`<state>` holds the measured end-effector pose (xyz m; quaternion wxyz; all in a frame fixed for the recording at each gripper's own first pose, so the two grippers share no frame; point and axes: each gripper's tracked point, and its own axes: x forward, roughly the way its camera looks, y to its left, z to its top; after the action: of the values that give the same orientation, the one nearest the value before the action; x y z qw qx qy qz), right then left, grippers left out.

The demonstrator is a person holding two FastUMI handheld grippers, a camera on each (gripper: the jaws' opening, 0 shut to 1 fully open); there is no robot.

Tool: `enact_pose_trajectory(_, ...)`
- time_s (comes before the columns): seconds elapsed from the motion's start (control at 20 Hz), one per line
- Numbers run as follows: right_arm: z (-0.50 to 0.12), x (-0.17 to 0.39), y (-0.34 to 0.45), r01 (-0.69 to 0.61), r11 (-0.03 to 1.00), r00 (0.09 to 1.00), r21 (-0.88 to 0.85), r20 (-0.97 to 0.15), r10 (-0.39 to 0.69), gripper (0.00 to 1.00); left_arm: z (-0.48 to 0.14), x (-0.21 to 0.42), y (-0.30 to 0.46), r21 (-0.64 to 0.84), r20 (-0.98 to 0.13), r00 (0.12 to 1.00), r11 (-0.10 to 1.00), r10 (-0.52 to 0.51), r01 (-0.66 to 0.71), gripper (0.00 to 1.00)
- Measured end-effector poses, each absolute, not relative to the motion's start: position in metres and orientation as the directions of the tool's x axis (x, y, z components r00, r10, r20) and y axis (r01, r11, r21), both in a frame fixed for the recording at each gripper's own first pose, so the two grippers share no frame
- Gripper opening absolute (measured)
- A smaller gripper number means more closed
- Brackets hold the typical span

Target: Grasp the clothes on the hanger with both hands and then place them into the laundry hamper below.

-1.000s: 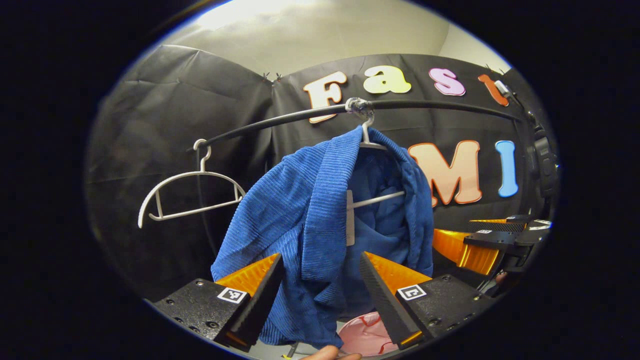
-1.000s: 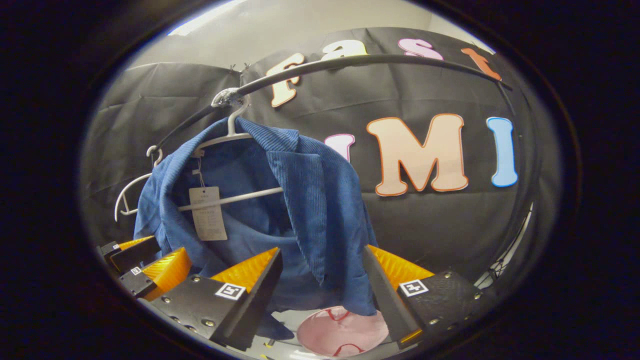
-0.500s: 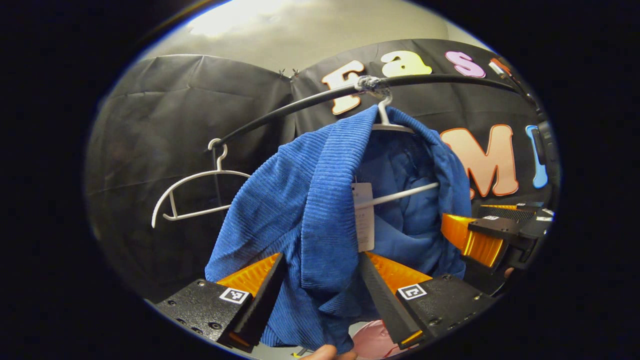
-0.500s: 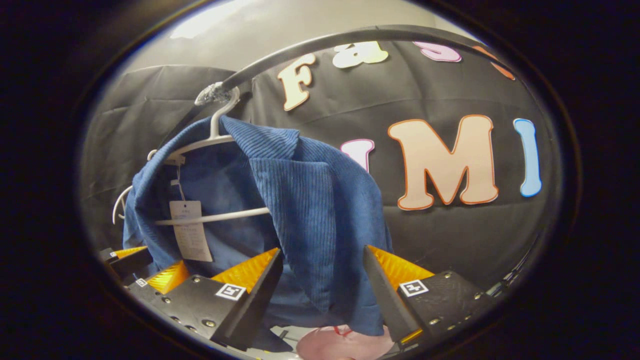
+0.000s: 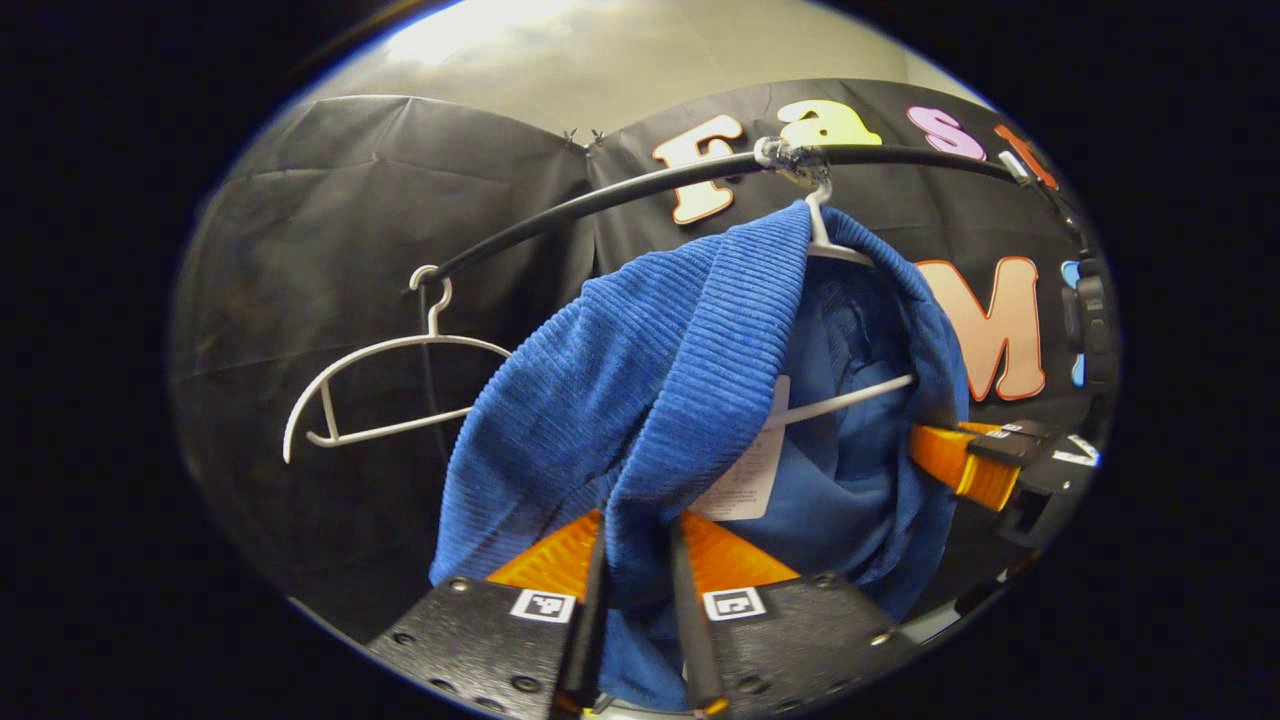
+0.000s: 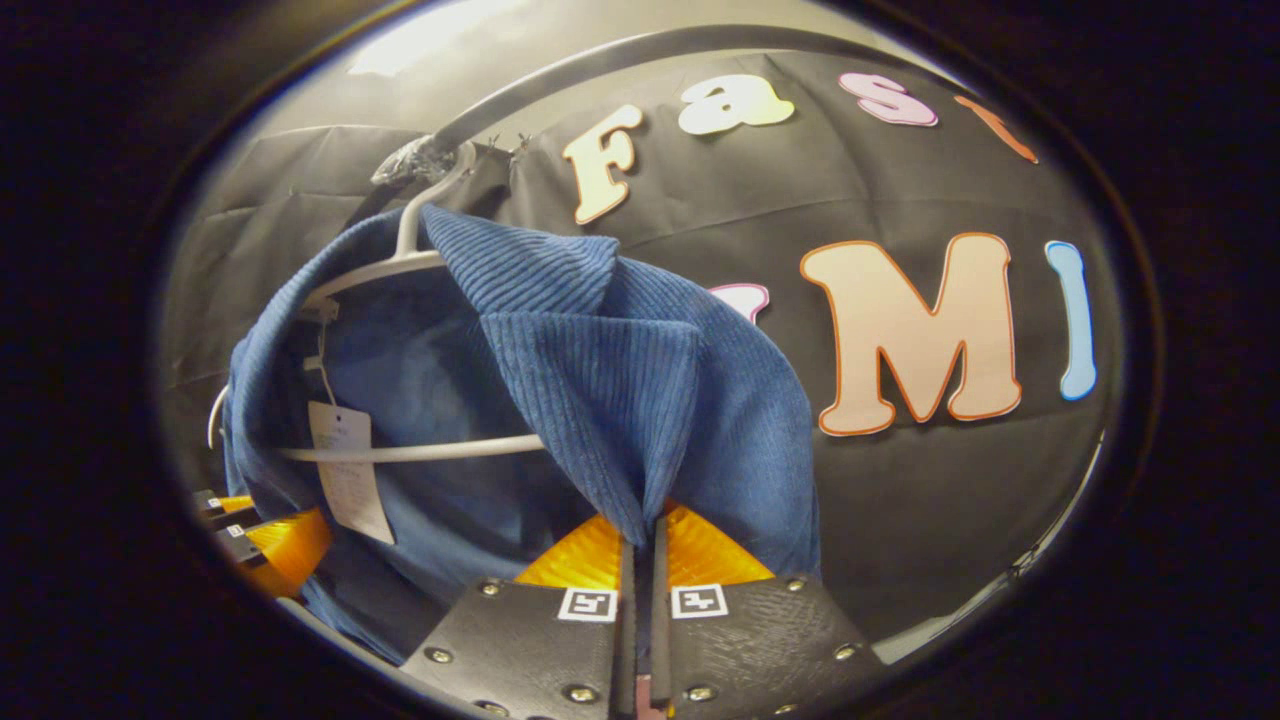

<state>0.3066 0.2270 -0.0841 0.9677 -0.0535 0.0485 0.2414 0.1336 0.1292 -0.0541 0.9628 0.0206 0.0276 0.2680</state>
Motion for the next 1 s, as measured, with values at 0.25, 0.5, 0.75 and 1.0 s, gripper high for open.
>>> enact_pose_trajectory(0.25,-0.078,0.292,0.221,-0.484,0.862,0.875,-0.148,-0.107,0.473,0.00,-0.047,0.120,0.121,-0.026,-0.078,0.911,0.913,0.404,-0.407,0.05)
enact_pose_trajectory(0.5,-0.066,0.282,0.212,-0.454,0.875,0.891,-0.167,-0.090,0.445,0.01,-0.030,0.100,0.109,-0.052,-0.079,0.950,0.950,0.303,-0.307,0.01)
enact_pose_trajectory(0.75,-0.048,0.280,0.200,-0.401,0.890,0.916,-0.219,-0.061,0.398,0.03,0.003,0.072,0.108,-0.001,-0.028,0.967,0.967,0.255,-0.255,0.02)
enact_pose_trajectory(1.0,-0.020,0.292,0.183,-0.305,0.918,0.948,-0.253,0.016,0.319,0.00,0.019,0.055,0.115,0.014,-0.033,0.973,0.973,0.229,-0.229,0.00)
